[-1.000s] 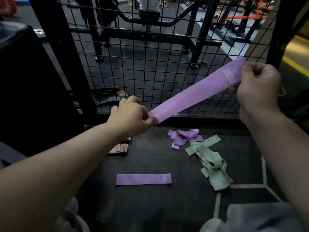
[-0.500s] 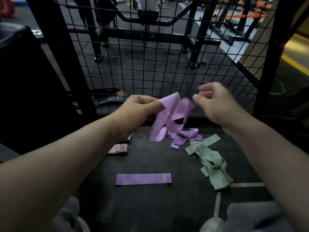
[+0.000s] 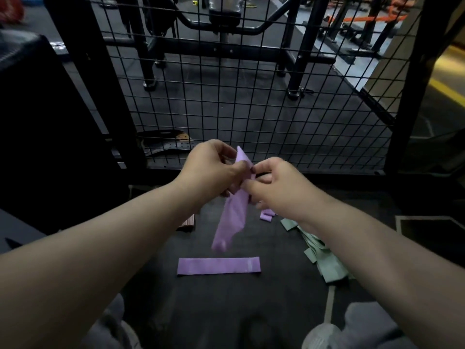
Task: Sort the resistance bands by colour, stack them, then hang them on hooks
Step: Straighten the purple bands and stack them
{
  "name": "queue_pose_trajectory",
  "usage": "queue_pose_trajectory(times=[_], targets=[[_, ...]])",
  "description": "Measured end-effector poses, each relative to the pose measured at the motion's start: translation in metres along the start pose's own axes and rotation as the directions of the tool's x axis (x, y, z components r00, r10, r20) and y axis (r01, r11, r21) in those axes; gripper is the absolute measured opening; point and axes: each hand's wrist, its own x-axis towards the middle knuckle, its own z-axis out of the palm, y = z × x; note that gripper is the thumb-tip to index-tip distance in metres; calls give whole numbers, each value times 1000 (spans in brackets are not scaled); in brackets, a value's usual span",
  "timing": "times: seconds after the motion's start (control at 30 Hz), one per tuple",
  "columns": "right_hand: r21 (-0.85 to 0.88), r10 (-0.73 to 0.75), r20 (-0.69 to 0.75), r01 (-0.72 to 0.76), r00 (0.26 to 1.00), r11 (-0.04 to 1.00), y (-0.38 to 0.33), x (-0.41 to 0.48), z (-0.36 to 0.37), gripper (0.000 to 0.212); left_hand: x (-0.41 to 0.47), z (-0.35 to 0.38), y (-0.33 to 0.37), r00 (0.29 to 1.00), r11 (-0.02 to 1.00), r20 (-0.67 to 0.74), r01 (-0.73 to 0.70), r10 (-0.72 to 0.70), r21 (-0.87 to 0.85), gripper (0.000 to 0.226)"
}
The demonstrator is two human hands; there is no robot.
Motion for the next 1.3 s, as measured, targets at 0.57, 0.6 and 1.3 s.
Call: queue_pose_trajectory(times=[0.57,0.6,1.3], targets=[[28,79,173,-85,982,996,-4,3,-16,36,4,-11,9,961,899,178,264,-212,-349,36],[32,72,180,-79,981,996,-3,2,-15,27,3,-12,9,962,904,176,258,-209,-341,34],[-22,-28,-20,28,999,999,-9,10,-30,20,1,-15,7,905,940,410,230,-112,-251,50]])
